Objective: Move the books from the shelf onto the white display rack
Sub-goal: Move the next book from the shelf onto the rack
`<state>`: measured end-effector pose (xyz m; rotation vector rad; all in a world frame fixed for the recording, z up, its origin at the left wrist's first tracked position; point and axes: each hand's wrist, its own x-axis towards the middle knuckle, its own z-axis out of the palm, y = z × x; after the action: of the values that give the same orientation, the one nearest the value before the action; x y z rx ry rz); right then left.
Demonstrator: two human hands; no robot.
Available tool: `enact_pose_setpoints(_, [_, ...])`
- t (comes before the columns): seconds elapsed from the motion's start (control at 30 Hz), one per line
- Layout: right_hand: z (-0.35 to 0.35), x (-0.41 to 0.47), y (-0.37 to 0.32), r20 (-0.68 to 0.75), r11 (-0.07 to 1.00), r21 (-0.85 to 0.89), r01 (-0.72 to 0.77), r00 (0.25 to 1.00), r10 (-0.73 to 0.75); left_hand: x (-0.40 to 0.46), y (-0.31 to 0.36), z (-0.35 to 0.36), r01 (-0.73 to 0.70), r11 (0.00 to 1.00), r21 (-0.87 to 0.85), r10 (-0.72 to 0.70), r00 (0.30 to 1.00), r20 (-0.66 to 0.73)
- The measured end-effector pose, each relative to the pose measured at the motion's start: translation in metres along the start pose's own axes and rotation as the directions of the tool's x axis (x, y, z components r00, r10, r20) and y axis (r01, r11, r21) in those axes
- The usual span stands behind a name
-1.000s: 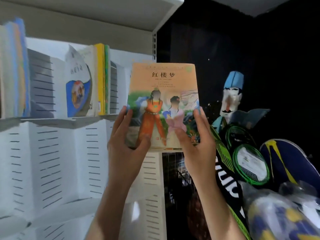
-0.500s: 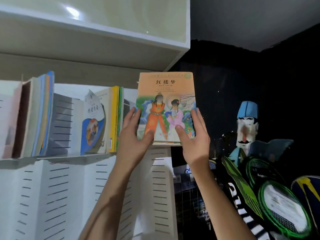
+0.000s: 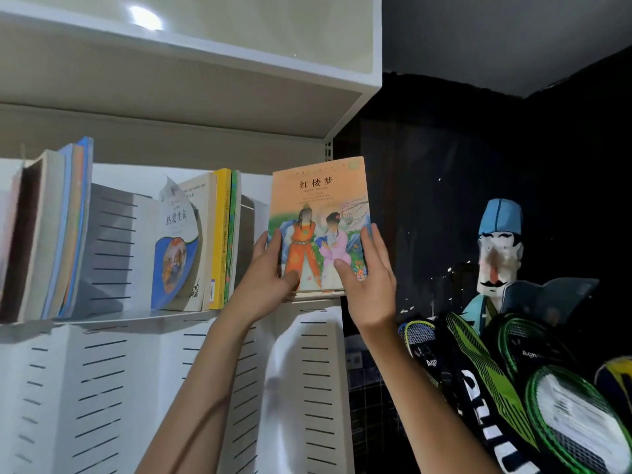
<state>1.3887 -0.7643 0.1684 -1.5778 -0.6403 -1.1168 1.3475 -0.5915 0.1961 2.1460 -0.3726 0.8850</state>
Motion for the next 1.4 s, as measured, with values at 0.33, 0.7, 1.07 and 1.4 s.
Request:
enact_pose_setpoints(0.33, [0.021,-0.011,0.003,-0.060,0.987,-0.153,0.053,0.996,-0.063,-0.014,0.015,0.016,0.015,0.986,0.164,-0.001,0.996,-0.087])
enact_pose_setpoints(0.7, [0.014,-0.018,-0.001,0.171,0.969,-0.241,0.061,0.985,-0.020,-0.015,0.026,0.020,0.089,0.941,0.326,-0.114,0.992,0.059])
enact_pose_setpoints(1.07, [0.017,0.003,0.004,0.182,0.986,-0.152,0.075,0.982,-0.046,-0.010,0.016,0.020,0.086,0.951,0.298,-0.091,0.996,0.003])
enact_pose_setpoints(1.4, [0.021,0.003,0.009,0.178,0.981,-0.160,-0.107,0.975,0.135,0.003,0.019,0.021,0.084,0.937,0.339,-0.113,0.991,0.065])
